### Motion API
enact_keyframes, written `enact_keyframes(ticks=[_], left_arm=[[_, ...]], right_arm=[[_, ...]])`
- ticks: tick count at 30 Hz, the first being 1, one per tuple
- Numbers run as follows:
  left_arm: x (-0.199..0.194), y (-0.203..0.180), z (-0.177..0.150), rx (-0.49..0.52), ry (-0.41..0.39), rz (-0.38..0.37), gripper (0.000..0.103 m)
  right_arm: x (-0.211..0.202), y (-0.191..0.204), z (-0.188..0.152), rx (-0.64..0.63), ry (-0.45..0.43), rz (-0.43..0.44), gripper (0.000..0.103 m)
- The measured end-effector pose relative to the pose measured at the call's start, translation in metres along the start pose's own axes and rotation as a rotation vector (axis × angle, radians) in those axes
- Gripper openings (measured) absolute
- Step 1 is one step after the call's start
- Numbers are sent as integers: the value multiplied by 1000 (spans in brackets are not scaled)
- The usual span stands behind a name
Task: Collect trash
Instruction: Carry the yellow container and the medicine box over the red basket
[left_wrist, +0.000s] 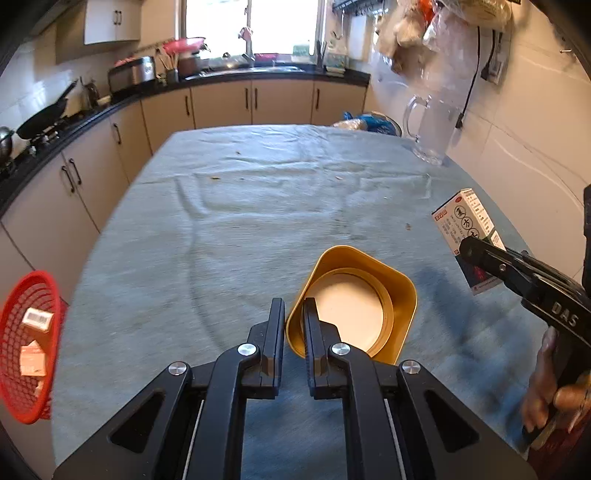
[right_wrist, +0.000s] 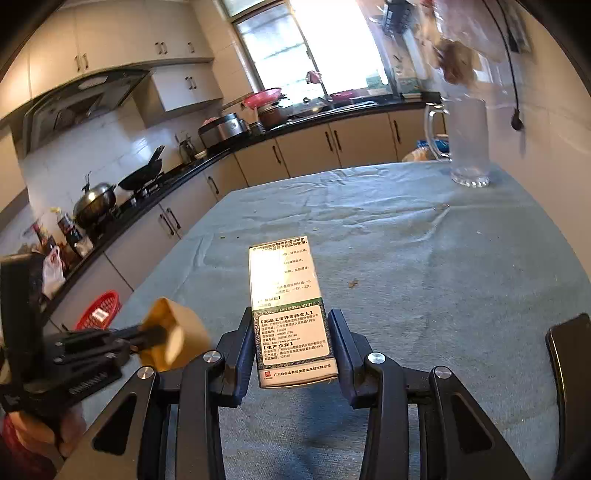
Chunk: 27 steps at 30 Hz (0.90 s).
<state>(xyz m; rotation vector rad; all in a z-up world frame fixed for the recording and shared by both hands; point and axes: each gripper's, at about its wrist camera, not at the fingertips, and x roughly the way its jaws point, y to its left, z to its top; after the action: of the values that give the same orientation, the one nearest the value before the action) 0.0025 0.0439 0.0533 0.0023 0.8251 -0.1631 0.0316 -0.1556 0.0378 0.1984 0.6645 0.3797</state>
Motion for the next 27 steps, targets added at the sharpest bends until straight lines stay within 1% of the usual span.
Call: enact_keyframes(ticks=[5, 10, 14, 27], left_arm=[[-18, 21, -10, -28, -25, 0, 9], [-29, 40, -20, -54, -38, 8, 9], [-37, 51, -24, -67, -52, 13, 9], [-67, 93, -41, -124, -101, 24, 9]], right_arm=[[8, 5, -2, -23, 27, -12, 41], [10, 11, -2, -2, 57, -19, 41], [7, 31, -7, 12, 76, 19, 41], [12, 107, -13, -70, 109, 77, 41]])
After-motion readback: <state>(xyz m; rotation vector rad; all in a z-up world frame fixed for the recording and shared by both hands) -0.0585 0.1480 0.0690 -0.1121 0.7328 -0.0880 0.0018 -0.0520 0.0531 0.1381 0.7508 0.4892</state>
